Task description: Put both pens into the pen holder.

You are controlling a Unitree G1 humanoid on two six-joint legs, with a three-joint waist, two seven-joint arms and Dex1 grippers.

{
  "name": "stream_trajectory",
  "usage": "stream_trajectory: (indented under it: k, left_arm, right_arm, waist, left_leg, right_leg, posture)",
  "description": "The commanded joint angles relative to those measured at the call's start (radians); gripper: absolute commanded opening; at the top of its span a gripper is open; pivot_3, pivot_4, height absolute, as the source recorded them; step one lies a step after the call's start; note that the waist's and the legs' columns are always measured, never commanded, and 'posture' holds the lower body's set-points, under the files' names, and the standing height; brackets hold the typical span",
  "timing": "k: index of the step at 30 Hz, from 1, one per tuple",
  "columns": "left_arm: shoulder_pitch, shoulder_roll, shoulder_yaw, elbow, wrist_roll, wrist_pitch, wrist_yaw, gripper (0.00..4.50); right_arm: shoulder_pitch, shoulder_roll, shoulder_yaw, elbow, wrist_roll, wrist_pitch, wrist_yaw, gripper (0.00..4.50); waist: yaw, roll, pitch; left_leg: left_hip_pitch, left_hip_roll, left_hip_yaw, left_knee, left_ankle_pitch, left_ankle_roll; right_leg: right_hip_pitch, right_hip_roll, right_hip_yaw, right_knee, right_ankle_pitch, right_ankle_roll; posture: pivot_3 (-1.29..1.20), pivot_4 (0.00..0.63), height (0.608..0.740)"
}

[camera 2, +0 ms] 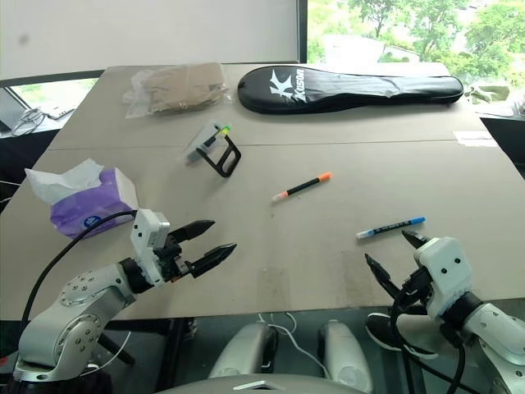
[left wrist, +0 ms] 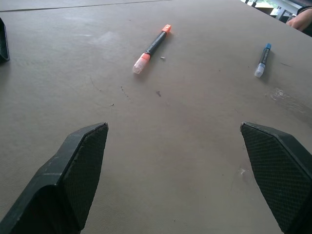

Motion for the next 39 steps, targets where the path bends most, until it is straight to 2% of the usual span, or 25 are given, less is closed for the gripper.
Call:
stream_trajectory:
  k: [1, 4, 6, 10, 15, 19, 26, 29, 32, 38, 39]
  left_arm:
    - [0.029, 0.023, 0.013, -0.081, -0.011, -0.028, -0.036, 4.50]
    - [0.031, 0.068, -0.001, -0.125, -0.030, -0.036, -0.104, 4.50]
    - [0.011, 0.093, -0.021, -0.123, -0.013, -0.060, -0.148, 4.50]
    - [-0.064, 0.113, -0.054, -0.101, 0.001, -0.095, -0.202, 4.50]
    - [-0.089, 0.126, -0.087, -0.077, 0.058, -0.150, -0.235, 4.50]
    - [-0.032, 0.088, -0.127, -0.047, 0.142, -0.237, -0.220, 4.50]
    - [0.043, 0.063, -0.144, -0.038, 0.197, -0.318, -0.210, 4.50]
    - [0.062, 0.052, -0.138, -0.027, 0.198, -0.349, -0.213, 4.50]
    - [0.069, 0.045, -0.139, 0.006, 0.203, -0.382, -0.224, 4.50]
    - [0.054, 0.039, -0.155, 0.039, 0.213, -0.417, -0.232, 4.50]
    - [0.050, 0.037, -0.155, 0.045, 0.210, -0.418, -0.234, 4.50]
  right_arm:
    - [-0.102, -0.134, -0.019, 0.039, 0.007, 0.041, 0.070, 4.45]
    - [-0.323, -0.375, 0.017, 0.203, 0.017, 0.133, 0.210, 4.45]
    - [-0.436, -0.481, 0.088, 0.311, 0.004, 0.137, 0.290, 4.45]
    - [-0.719, -0.602, 0.319, 0.571, -0.116, 0.077, 0.456, 4.45]
    - [-0.954, -0.602, 0.518, 0.753, -0.204, 0.050, 0.639, 4.45]
    - [-1.116, -0.554, 0.658, 0.849, -0.279, 0.057, 0.768, 4.45]
    - [-1.258, -0.452, 0.802, 0.870, -0.424, 0.149, 0.779, 4.45]
    - [-1.281, -0.445, 0.859, 0.881, -0.522, 0.133, 0.772, 4.45]
    - [-1.294, -0.449, 0.863, 0.876, -0.527, 0.161, 0.817, 3.61]
    - [-1.266, -0.445, 0.877, 0.898, -0.588, 0.128, 0.810, 0.63]
    - [-1.255, -0.444, 0.875, 0.903, -0.594, 0.122, 0.802, 0.28]
  waist:
    - [0.000, 0.000, 0.000]
    - [-0.022, 0.000, 0.002]
    - [-0.015, 0.000, 0.002]
    - [0.001, 0.002, 0.002]
    - [-0.007, 0.002, 0.003]
    - [-0.010, 0.003, 0.004]
    - [-0.005, 0.004, 0.004]
    - [-0.001, 0.004, 0.005]
    - [-0.001, 0.004, 0.005]
    - [-0.004, 0.004, 0.005]
    - [-0.004, 0.004, 0.005]
  left_leg:
    - [0.000, 0.000, 0.000, 0.000, 0.000, 0.000]
    - [0.002, 0.000, 0.008, 0.001, -0.001, 0.002]
    - [0.004, -0.001, 0.007, 0.002, -0.001, 0.002]
    - [0.002, 0.000, 0.005, -0.001, -0.001, 0.002]
    - [-0.003, 0.000, 0.006, -0.002, -0.001, 0.002]
    - [-0.004, 0.000, 0.008, -0.002, -0.002, 0.004]
    - [-0.004, 0.000, 0.004, -0.001, -0.002, 0.004]
    - [-0.005, -0.001, 0.004, -0.001, -0.002, 0.004]
    - [-0.005, -0.002, 0.004, 0.000, -0.002, 0.004]
    - [-0.005, -0.001, 0.004, -0.001, -0.002, 0.004]
    - [-0.005, -0.001, 0.004, -0.001, -0.002, 0.004]
  right_leg:
    - [0.000, 0.000, 0.000, 0.000, 0.000, 0.000]
    - [0.000, -0.001, 0.002, 0.000, 0.000, 0.000]
    - [0.002, -0.001, 0.001, 0.000, 0.000, 0.000]
    - [0.001, 0.001, -0.003, -0.001, 0.002, -0.003]
    - [-0.004, -0.001, -0.003, -0.001, 0.003, -0.002]
    - [-0.005, -0.002, -0.002, -0.001, 0.004, -0.002]
    - [-0.005, -0.002, -0.002, 0.000, 0.004, -0.002]
    - [-0.005, -0.004, -0.002, -0.001, 0.004, -0.002]
    - [-0.005, -0.005, -0.002, -0.001, 0.004, -0.002]
    - [-0.005, -0.004, -0.002, 0.000, 0.004, -0.002]
    - [-0.005, -0.004, -0.002, 0.000, 0.004, -0.002]
  posture:
    - [0.00, 0.150, 0.740]
    - [0.00, 0.150, 0.740]
    - [0.00, 0.150, 0.740]
    - [0.00, 0.150, 0.740]
    - [0.00, 0.150, 0.740]
    - [0.00, 0.150, 0.740]
    - [0.00, 0.150, 0.740]
    - [0.00, 0.150, 0.740]
    - [0.00, 0.150, 0.740]
    - [0.00, 0.150, 0.740]
    - [0.00, 0.150, 0.740]
